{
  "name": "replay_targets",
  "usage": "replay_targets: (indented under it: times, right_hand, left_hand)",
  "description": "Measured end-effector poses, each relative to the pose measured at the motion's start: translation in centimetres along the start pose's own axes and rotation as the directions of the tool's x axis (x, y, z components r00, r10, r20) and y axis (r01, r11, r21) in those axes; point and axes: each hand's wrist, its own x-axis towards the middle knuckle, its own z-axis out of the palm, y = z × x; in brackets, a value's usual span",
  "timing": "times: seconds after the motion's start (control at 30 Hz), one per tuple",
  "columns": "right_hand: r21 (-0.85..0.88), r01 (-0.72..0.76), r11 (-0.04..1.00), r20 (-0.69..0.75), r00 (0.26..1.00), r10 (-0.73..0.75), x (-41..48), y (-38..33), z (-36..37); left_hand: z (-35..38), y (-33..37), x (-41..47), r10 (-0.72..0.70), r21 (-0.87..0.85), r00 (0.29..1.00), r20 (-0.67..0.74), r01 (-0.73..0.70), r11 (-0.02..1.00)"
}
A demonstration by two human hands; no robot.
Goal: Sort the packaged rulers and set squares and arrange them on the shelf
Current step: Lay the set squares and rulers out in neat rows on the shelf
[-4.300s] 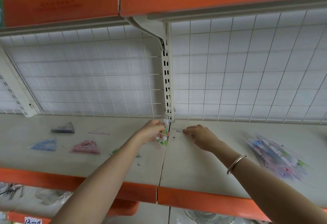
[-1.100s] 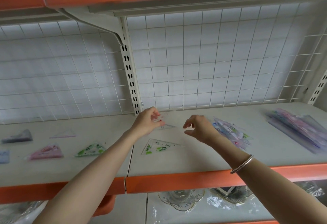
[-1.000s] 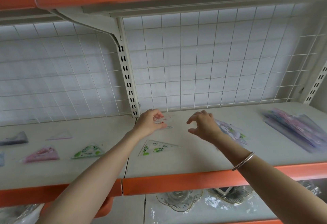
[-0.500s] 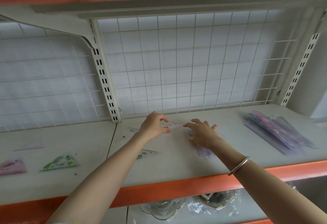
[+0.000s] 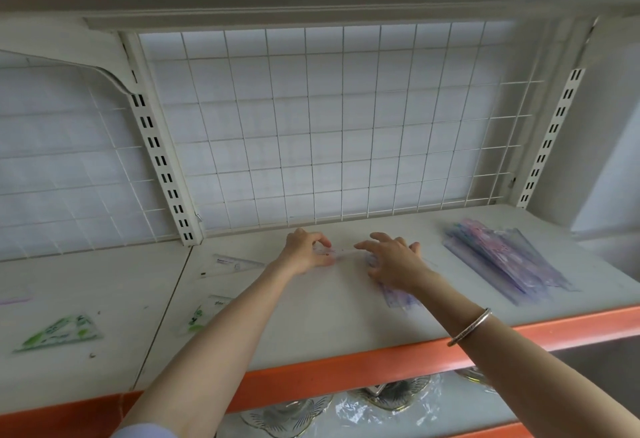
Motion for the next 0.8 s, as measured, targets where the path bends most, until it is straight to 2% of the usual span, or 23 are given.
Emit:
replay_targets:
  times: [0.07,0.23,0.4,0.67,0.8]
  right_hand:
    - [0.045,-0.003,0.999,-0.019,1.0,0.004,0.1,0.1,-0.1]
    - [0.218,-0.054,0.975,-0.174,0.98,0.093,-0.2,1.2,-1.1]
    - [0.295,-0.155,0.943,-0.153,0.966,0.207,-0.8,2.7,-1.8]
    - [0.458,-0.15,0.876,-0.179,0.95,0.256,-1.4,3.3,-2.1]
    - [0.477,-0.089,0.875,-0.243,0.943,0.228,-1.4,3.1,-3.1]
  left_hand:
    - [0.1,0.3,0.1,-0.004,0.008,1.0,0.007,0.004,1.0]
    - [0.0,0.8,-0.5,0.037,0.036,0.999,-0.02,-0.036,0.999]
    - [0.6,2.8,-1.5,0.17,0.108,0.983,-0.074,-0.162,0.981]
    - [2.3,5.2,-2.5,0.248,0.174,0.967,-0.061,-0.235,0.956]
    - [2.0,5.4,-2.9,0.273,0.224,0.957,-0.101,-0.245,0.943]
